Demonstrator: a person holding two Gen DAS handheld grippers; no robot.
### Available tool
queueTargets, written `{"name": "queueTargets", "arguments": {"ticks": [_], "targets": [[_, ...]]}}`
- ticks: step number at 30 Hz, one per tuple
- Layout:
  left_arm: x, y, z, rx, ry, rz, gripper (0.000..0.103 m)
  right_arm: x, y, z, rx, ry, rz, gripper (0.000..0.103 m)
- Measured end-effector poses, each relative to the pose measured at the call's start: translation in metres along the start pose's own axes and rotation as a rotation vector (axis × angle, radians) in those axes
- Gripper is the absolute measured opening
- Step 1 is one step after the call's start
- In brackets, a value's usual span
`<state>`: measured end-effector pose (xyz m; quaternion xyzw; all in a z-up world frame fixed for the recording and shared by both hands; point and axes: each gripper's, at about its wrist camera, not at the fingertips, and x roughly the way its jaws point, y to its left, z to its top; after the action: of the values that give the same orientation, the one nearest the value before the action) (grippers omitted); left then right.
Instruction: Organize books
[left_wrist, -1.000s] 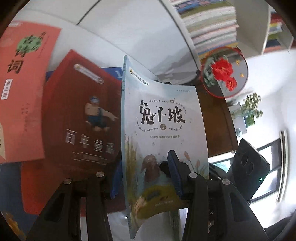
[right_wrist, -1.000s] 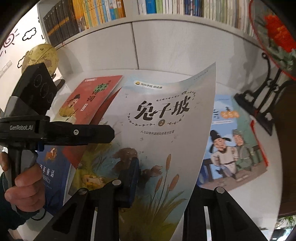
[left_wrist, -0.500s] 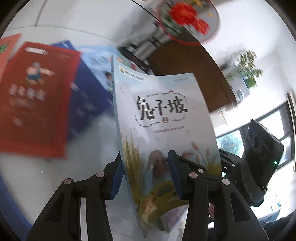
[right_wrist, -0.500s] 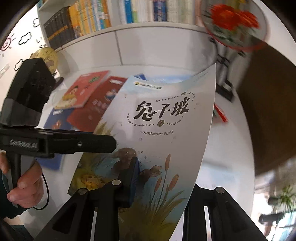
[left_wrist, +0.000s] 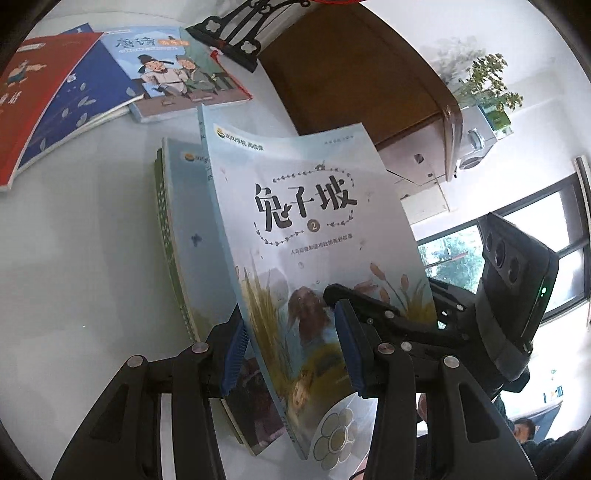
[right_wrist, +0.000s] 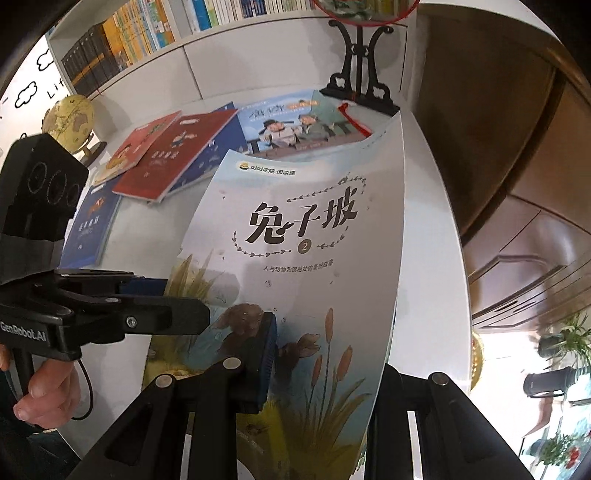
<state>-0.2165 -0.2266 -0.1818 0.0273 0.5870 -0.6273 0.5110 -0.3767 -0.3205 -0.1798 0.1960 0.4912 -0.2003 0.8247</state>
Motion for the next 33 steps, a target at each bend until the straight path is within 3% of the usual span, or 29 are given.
{"name": "queueTargets", "arguments": {"ticks": [13,21,26,28,33], "targets": [[-0.001,0.015,-0.003,-0.062,0.007,0.012,0.042,0.02,-0.015,0.003,0.101,0.031,0.116,0.031],[-0.025,0.016,-0.002,-0.06,-0.035,0.092,0.042,0.02,-0.017,0.007,0.097,0.025,0.113,0.034],[-0.024,0.011,-0.008,-0.052,-0.029,0.117,0.042,0.021,-0.016,0.009,0.085,0.051,0.09,0.038],[-0.019,0.011,-0.009,-0.049,-0.01,0.133,0.042,0.019,-0.016,0.007,0.07,0.074,0.055,0.051],[-0.007,0.009,-0.017,-0.059,0.055,0.153,0.042,0.002,-0.027,-0.006,0.045,0.103,-0.063,0.052]]}}
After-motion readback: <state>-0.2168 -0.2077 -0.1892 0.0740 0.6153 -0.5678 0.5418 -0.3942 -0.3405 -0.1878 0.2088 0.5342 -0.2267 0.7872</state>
